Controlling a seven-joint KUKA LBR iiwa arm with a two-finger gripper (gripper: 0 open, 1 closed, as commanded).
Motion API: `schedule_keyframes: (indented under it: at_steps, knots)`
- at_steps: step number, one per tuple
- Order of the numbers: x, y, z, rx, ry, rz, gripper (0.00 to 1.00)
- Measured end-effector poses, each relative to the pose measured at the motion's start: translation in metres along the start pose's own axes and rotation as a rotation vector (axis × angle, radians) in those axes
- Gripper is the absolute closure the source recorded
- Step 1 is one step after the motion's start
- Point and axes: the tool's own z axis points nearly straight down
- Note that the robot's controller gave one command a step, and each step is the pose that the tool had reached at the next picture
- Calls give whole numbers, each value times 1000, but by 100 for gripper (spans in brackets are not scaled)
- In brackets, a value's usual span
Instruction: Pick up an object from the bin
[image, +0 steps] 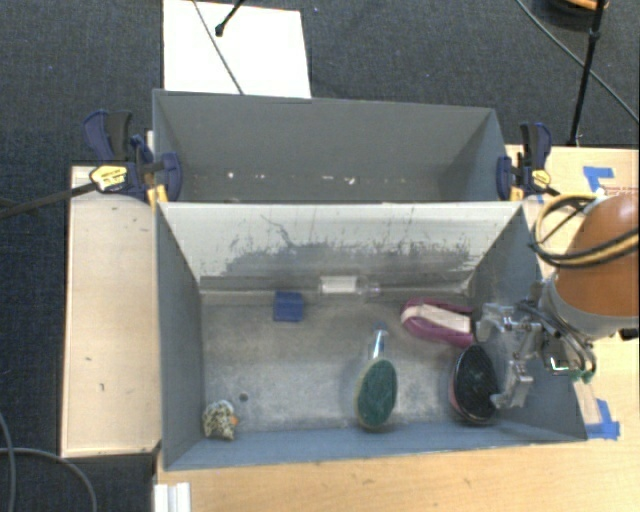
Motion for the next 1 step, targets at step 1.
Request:
schedule_keyframes:
  at_steps: [1]
  knots:
    - [8,1,64,4,-14,-163,0]
